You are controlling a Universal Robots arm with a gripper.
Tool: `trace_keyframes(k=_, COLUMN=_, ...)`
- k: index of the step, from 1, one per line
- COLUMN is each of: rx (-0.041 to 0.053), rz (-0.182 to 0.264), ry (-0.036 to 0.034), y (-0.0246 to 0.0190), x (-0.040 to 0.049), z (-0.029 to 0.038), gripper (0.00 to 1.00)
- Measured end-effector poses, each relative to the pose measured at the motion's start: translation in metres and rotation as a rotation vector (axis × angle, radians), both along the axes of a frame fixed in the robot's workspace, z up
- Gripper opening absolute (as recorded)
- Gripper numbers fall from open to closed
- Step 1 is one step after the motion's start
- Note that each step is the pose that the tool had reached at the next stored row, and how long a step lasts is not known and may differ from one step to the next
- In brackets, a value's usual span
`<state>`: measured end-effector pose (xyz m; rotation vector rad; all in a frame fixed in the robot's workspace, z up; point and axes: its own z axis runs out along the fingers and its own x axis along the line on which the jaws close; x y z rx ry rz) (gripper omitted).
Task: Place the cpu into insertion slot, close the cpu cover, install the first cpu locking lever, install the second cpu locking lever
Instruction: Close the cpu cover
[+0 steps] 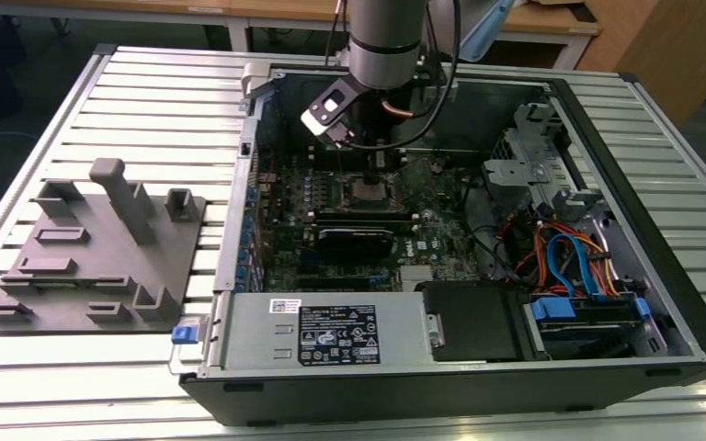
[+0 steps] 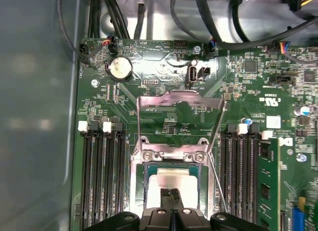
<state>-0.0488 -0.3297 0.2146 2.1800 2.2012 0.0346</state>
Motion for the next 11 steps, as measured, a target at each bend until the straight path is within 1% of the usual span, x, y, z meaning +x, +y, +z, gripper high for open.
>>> trace_keyframes(k=4, rx=0.0001, rz=0.000, ry=0.0000, y=0.0000, x=0.0000, z=0.0104, gripper=0.10)
trace_keyframes(k=6, rx=0.0001, rz=0.000, ry=0.0010, y=0.0000, x=0.0001, z=0.0134, gripper=0.10)
trace_keyframes(k=7, rx=0.0004, rz=0.000, ry=0.0045, y=0.0001, x=0.0002, z=0.0136, gripper=0.10)
trace_keyframes(k=9, rx=0.0001, rz=0.000, ry=0.0159, y=0.0000, x=0.0008, z=0.0138, gripper=0.10)
trace_keyframes(k=10, rx=-0.0001, rz=0.000, ry=0.0200, y=0.0000, x=0.0011, z=0.0139, gripper=0.10)
trace_keyframes(k=11, rx=-0.0002, rz=0.000, ry=0.0224, y=0.0000, x=0.0012, z=0.0139, gripper=0.10)
